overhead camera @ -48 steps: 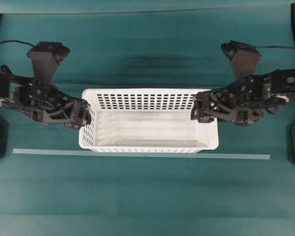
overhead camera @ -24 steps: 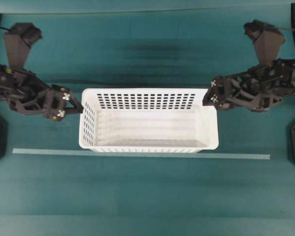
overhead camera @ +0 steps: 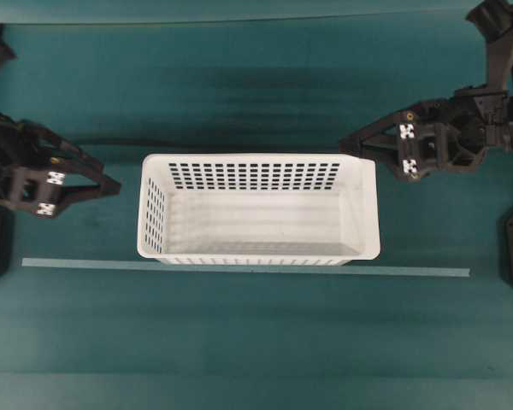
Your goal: Lift the white basket with both hands.
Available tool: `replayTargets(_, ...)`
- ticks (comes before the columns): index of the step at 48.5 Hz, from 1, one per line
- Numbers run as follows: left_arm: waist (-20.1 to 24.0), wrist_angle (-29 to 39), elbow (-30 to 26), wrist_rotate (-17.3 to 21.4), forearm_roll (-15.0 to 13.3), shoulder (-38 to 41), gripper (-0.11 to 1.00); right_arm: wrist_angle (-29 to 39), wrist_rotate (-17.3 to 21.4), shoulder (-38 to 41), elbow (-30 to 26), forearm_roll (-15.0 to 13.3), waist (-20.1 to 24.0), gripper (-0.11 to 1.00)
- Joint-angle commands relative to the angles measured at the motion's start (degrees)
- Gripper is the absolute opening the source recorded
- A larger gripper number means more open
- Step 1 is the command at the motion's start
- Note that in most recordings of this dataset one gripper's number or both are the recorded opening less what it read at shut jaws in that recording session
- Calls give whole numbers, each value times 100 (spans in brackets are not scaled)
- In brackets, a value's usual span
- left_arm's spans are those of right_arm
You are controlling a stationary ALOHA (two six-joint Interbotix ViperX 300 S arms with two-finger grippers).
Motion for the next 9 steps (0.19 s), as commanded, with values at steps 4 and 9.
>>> replayTargets(4,-26,-571,-18,510,18,-343,87,-466,-773,-79,18,-44,193,95)
replayTargets(9,-26,-914,9,1011,18,-650,87,-606,-1327,-193,79,-97,316,93)
